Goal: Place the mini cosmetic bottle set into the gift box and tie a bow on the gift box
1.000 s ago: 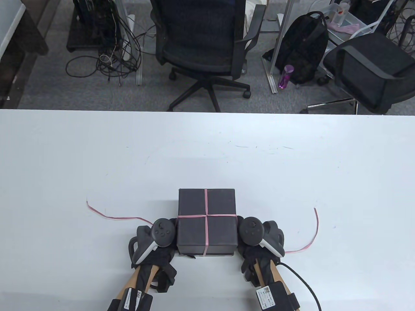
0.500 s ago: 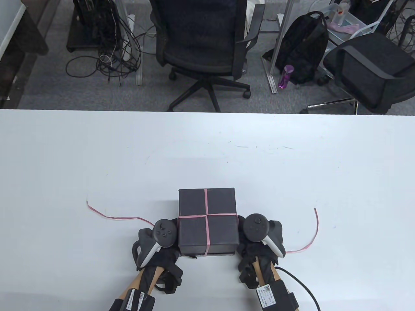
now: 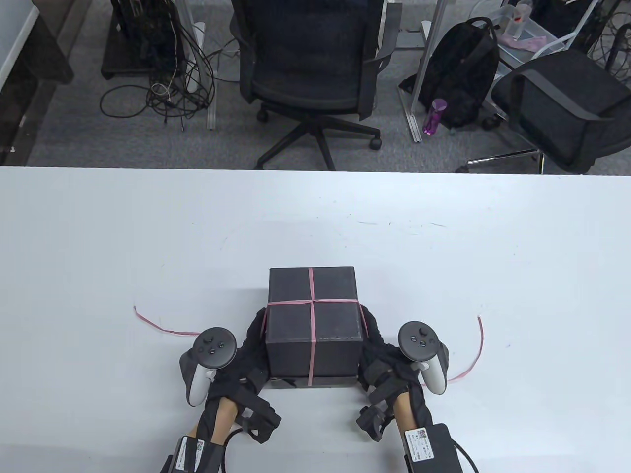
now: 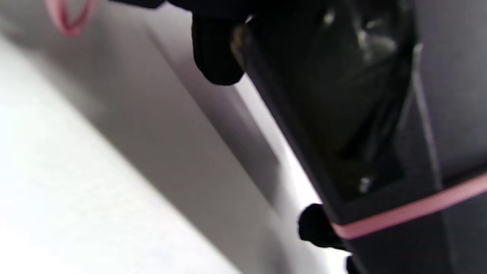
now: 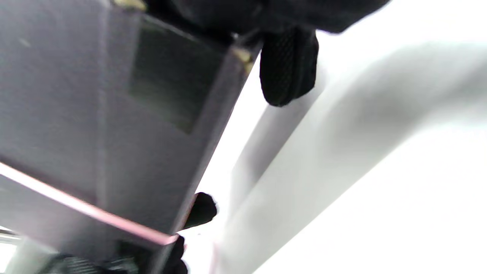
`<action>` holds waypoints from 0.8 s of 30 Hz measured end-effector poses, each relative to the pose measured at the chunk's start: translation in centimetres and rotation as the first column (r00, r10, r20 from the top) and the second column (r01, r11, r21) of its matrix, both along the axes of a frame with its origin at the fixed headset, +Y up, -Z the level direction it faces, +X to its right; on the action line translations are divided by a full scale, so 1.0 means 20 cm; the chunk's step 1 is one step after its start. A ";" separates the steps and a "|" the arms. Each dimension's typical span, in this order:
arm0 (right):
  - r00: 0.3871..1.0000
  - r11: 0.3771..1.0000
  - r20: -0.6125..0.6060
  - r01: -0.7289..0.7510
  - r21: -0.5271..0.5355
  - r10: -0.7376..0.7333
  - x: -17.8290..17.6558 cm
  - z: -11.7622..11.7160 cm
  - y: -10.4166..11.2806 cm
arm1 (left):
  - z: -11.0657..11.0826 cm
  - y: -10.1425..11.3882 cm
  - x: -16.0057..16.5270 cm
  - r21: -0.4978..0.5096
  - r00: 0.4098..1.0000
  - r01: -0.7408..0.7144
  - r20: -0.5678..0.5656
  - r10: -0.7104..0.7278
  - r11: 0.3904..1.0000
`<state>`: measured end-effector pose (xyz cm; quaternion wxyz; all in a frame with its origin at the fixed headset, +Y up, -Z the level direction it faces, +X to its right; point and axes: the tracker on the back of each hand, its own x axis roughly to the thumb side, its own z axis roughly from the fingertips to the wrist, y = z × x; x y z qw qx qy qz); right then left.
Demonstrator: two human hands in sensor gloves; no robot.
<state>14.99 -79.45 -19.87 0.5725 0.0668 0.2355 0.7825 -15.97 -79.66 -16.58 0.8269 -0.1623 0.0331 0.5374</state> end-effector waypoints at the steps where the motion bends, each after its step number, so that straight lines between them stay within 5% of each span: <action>1: 0.998 0.998 -0.020 0.056 -0.019 -0.057 0.00 0.00 0.00 | 0.00 0.00 -0.01 0.011 0.999 -0.038 0.000 0.038 0.999; 10: 0.961 0.962 -0.042 0.274 -0.009 -0.274 -0.02 0.01 0.01 | -0.01 0.03 -0.07 0.082 0.937 -0.347 0.061 0.343 0.934; 16: 0.935 0.935 -0.025 0.354 -0.014 -0.354 -0.01 0.01 0.02 | -0.03 0.02 -0.08 0.032 0.851 -0.519 0.118 0.512 0.854; 21: 0.908 0.908 -0.035 0.417 -0.027 -0.418 -0.02 0.02 0.03 | -0.04 0.04 -0.06 0.065 0.870 -0.478 0.171 0.463 0.876; 24: 0.894 0.896 -0.063 0.443 -0.015 -0.443 -0.04 0.03 0.05 | -0.03 0.07 -0.01 0.143 0.925 -0.346 0.220 0.311 0.927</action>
